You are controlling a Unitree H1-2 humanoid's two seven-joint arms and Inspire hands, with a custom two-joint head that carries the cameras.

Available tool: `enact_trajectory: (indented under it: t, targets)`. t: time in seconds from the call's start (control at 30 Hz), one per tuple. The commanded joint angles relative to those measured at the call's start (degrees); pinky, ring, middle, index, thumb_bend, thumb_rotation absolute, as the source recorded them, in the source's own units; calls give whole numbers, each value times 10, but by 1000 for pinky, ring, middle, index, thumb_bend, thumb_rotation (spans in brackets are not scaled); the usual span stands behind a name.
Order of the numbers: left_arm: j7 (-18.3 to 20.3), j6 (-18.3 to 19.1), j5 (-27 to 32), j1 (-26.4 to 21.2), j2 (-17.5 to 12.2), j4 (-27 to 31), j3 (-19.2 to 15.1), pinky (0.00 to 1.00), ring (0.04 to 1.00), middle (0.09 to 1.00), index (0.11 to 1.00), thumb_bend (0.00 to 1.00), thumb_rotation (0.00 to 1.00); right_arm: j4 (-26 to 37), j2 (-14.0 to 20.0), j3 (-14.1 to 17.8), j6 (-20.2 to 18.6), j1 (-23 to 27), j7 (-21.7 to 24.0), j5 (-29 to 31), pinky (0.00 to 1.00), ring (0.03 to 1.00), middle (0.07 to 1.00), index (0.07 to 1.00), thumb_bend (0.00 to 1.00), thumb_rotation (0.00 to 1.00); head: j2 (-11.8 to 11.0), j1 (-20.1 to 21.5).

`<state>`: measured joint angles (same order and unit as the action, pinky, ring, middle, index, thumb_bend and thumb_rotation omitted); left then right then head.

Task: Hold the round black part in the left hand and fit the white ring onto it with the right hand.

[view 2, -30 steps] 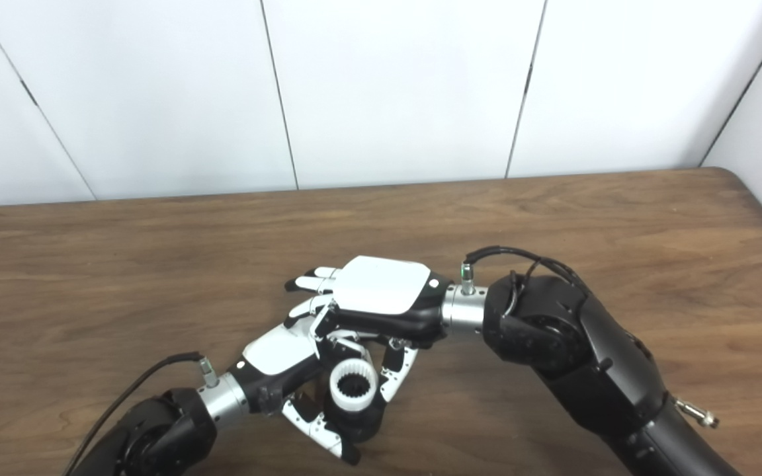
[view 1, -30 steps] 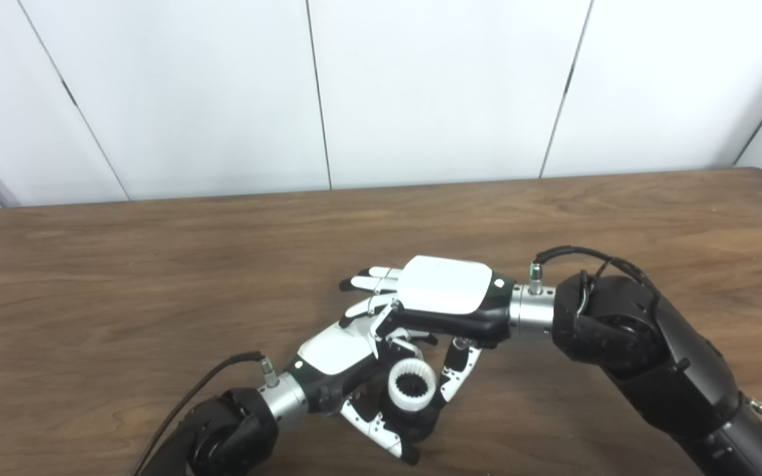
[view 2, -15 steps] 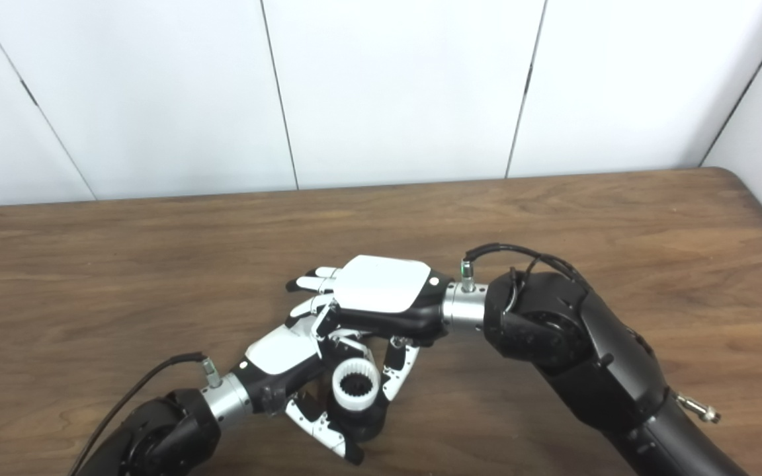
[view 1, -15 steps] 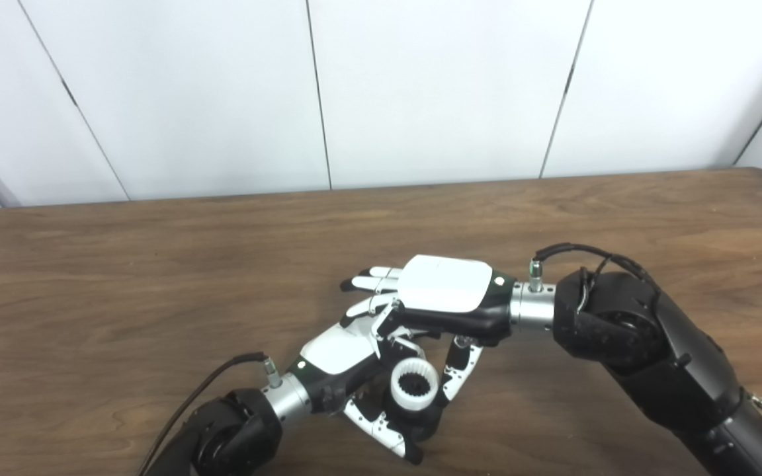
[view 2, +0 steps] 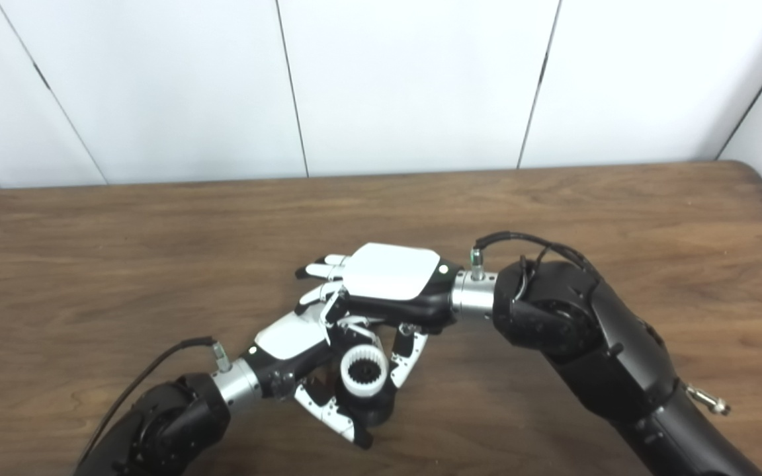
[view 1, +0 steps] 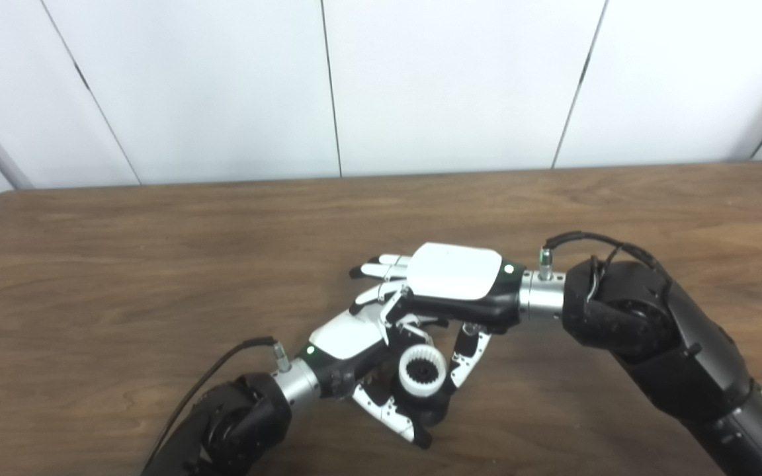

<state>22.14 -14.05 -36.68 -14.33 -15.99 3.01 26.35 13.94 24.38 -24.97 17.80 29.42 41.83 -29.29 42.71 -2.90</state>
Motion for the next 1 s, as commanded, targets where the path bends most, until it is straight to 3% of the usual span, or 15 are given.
enact_trajectory:
  t: [0.0, 0.77, 0.97]
  targets:
    - [-1, -12, 7, -15, 8, 20, 6, 1000, 1000, 904, 483, 524, 62, 8, -1, -1, 1, 16, -3, 3, 1000, 1000, 869, 480, 525, 140, 4, -1]
    - [-1, -18, 6, -20, 5, 21, 7, 1000, 1000, 873, 483, 524, 64, 33, 6, 0, -16, -15, -1, 9, 1000, 1000, 873, 481, 525, 137, 21, -6]
    - [4, -7, 9, -15, 11, 30, 8, 1000, 1000, 879, 482, 523, 67, 18, 5, 7, -14, 1, -9, 2, 1000, 1000, 868, 480, 525, 138, 18, -6]
